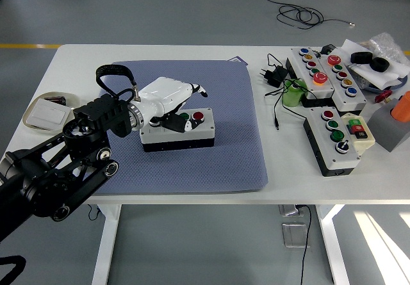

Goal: Pick up the button,place it on the desk,press the button,press the button

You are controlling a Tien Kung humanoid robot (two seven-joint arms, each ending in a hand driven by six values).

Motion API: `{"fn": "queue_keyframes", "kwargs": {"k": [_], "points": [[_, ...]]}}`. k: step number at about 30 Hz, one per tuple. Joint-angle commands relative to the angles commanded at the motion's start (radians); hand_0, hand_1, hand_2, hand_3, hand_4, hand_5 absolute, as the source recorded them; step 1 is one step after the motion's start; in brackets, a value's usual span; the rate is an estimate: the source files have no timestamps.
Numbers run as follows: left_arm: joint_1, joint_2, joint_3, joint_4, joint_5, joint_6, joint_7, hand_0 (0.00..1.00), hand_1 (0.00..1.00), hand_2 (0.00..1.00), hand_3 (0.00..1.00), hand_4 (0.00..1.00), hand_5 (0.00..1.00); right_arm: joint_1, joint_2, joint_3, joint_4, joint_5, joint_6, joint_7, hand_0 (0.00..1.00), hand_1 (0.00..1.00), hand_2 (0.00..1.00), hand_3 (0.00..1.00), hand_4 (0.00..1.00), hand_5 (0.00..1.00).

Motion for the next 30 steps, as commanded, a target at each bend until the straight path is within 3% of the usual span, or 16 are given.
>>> {"fn": "queue_keyframes", "kwargs": {"k": [1, 2, 7, 8, 10, 13, 14, 19, 20, 24, 30], "points": [[0.003, 0.000, -0.011, -0.004, -0.017, 0.020, 0.000, 0.002, 0.002, 0.090, 0.796, 0.674, 0.355, 0.000, 0.000, 0.000, 0.000, -0.001, 0.000, 0.000, 0.787, 0.797, 0.817, 0.751, 0.412, 0.479], [0.005, 0.000, -0.025, -0.007, -0.043, 0.052, 0.001, 0.070, 0.067, 0.151, 0.830, 0.773, 0.648, -0.001, 0.000, 0.001, 0.000, -0.002, 0.000, -0.001, 0.787, 0.797, 0.817, 0.751, 0.412, 0.479], [0.015, -0.002, -0.058, 0.029, -0.220, 0.244, 0.020, 0.070, 0.067, 0.151, 0.830, 0.773, 0.648, 0.001, 0.000, 0.005, 0.000, -0.012, 0.001, -0.002, 0.787, 0.797, 0.817, 0.751, 0.412, 0.479], [0.018, -0.001, -0.065, 0.036, -0.264, 0.284, 0.021, 0.389, 0.430, 0.441, 0.931, 0.795, 0.856, 0.001, 0.000, 0.005, 0.000, -0.012, 0.001, -0.002, 0.787, 0.797, 0.817, 0.751, 0.412, 0.479], [0.029, 0.003, -0.088, 0.049, -0.348, 0.368, 0.014, 0.389, 0.430, 0.441, 0.931, 0.795, 0.856, 0.000, -0.001, 0.004, 0.000, -0.007, 0.001, 0.000, 0.787, 0.797, 0.817, 0.751, 0.412, 0.479], [0.039, 0.008, -0.115, 0.060, -0.472, 0.432, -0.005, 0.389, 0.430, 0.441, 0.931, 0.795, 0.856, 0.000, -0.002, 0.004, 0.000, -0.004, 0.001, 0.001, 0.787, 0.797, 0.817, 0.751, 0.412, 0.479], [0.044, 0.009, -0.133, 0.067, -0.517, 0.445, -0.022, 0.676, 0.734, 0.778, 0.970, 0.785, 0.949, 0.000, -0.002, 0.006, 0.000, -0.008, 0.001, 0.000, 0.787, 0.797, 0.817, 0.751, 0.412, 0.479], [0.064, 0.023, -0.187, 0.097, -0.725, 0.468, -0.091, 0.676, 0.734, 0.778, 0.970, 0.785, 0.949, -0.003, -0.002, 0.005, 0.000, -0.004, 0.000, 0.001, 0.787, 0.797, 0.817, 0.751, 0.412, 0.479], [0.067, 0.029, -0.190, 0.105, -0.764, 0.462, -0.098, 0.776, 0.821, 0.852, 0.904, 0.708, 0.998, -0.003, -0.002, 0.006, 0.000, -0.005, 0.000, 0.001, 0.787, 0.797, 0.817, 0.751, 0.412, 0.479], [0.095, 0.059, -0.200, 0.127, -0.940, 0.430, -0.129, 0.776, 0.821, 0.852, 0.904, 0.708, 0.998, -0.006, -0.001, 0.005, 0.000, -0.003, -0.001, 0.001, 0.787, 0.797, 0.817, 0.751, 0.412, 0.479], [0.143, 0.082, -0.238, 0.138, -1.193, 0.416, -0.159, 0.781, 0.822, 0.851, 0.897, 0.682, 0.998, -0.011, -0.001, 0.003, 0.000, -0.005, -0.001, 0.001, 0.787, 0.797, 0.817, 0.751, 0.412, 0.479]]}}
